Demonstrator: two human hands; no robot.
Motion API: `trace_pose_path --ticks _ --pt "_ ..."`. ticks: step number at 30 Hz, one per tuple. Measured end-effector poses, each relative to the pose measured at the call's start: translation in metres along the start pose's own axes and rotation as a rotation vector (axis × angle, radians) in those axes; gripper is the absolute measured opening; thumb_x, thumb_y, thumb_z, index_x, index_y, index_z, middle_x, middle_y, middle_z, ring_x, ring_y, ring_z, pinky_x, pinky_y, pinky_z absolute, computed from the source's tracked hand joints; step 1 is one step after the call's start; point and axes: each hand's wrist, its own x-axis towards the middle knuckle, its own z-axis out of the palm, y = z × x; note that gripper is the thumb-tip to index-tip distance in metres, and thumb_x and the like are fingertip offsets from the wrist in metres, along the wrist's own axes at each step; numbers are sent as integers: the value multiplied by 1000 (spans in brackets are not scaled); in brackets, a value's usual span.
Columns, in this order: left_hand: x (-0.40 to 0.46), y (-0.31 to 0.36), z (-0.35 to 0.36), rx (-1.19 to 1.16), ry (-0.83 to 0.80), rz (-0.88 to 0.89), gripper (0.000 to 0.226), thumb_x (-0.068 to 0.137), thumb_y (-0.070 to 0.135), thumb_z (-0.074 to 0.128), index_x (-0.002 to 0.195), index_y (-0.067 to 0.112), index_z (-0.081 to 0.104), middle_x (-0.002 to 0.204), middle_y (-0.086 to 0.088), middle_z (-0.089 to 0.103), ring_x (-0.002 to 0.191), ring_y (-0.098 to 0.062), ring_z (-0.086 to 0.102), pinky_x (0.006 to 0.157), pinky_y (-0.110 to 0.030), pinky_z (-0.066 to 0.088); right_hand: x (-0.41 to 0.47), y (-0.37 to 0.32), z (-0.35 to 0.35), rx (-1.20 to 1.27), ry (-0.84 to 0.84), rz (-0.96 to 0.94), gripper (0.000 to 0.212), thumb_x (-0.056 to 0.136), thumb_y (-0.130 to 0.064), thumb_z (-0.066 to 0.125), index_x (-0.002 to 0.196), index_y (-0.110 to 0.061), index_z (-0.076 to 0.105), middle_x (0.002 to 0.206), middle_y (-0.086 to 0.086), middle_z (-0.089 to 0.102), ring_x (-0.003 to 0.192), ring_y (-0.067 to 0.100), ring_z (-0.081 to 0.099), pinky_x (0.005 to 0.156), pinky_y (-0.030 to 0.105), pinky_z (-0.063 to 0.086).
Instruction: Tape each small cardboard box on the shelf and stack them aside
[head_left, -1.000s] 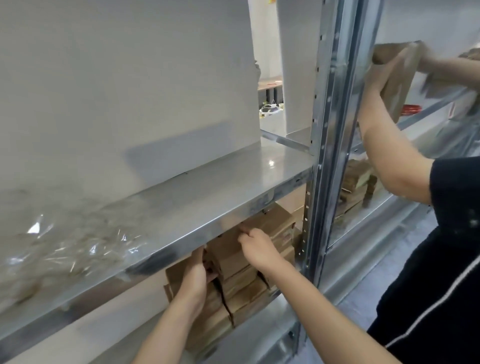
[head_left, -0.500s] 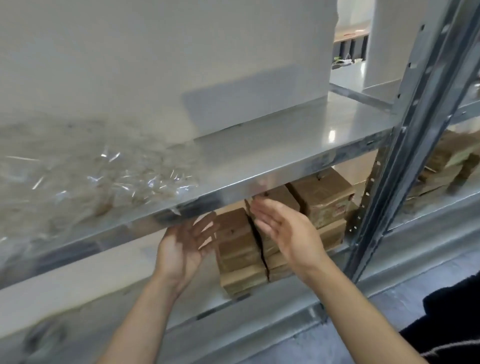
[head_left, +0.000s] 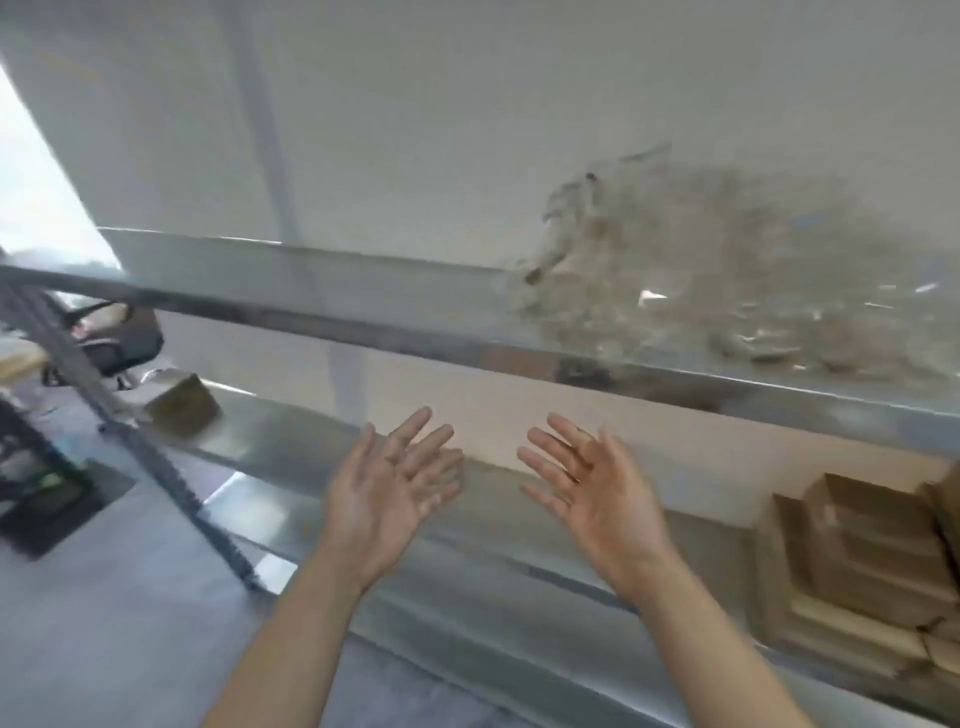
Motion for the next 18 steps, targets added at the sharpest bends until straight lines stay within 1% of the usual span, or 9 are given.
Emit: trace_pose_path --ticks 2,4,6,8,10,11,14,18 --pt "-15 39 -59 -63 72 49 64 96 58 34 142 18 56 140 -12 61 131 -34 56 105 -50 42 16 42 56 -15 -52 65 54 103 -47 31 133 -12 59 132 13 66 123 31 62 109 54 43" --pt "-28 72 -107 -194 150 115 60 100 57 35 138 18 60 138 -13 63 128 -34 58 106 -50 43 28 83 115 -44 -104 111 55 103 -49 32 133 -12 59 131 13 66 122 31 62 108 53 44" --pt "-34 98 -143 -336 224 185 55 100 53 40 134 18 63 133 -13 66 127 -35 58 107 -49 44 37 122 174 -55 -151 162 55 102 -50 34 134 -12 59 131 13 66 123 31 61 108 53 44" --pt "-37 119 -172 -395 276 206 52 99 51 43 134 19 64 132 -13 67 127 -36 59 109 -50 43 45 155 225 -70 -191 210 55 102 -49 35 135 -11 59 133 14 64 125 31 59 106 50 46" --pt "-40 140 -202 -381 316 224 52 99 51 42 136 20 62 134 -12 66 128 -36 58 107 -50 45 56 181 264 -84 -234 232 55 103 -48 34 136 -11 58 134 14 62 127 30 58 104 48 48" --pt "-42 153 -220 -366 338 241 52 100 50 40 137 20 61 135 -12 65 128 -35 58 105 -50 46 62 192 279 -87 -248 240 54 104 -48 34 136 -11 58 134 14 62 127 29 58 106 48 46" --pt "-42 191 -275 -293 398 288 52 101 51 36 138 22 60 135 -10 65 131 -31 56 114 -51 38 86 221 312 -97 -258 265 53 104 -50 35 133 -13 60 134 12 63 126 28 59 110 51 42" --pt "-31 221 -334 -241 458 314 52 102 51 33 138 24 60 132 -9 68 130 -31 57 114 -52 38 137 261 345 -87 -257 312 51 104 -48 35 129 -12 62 131 12 65 122 30 61 112 53 41"
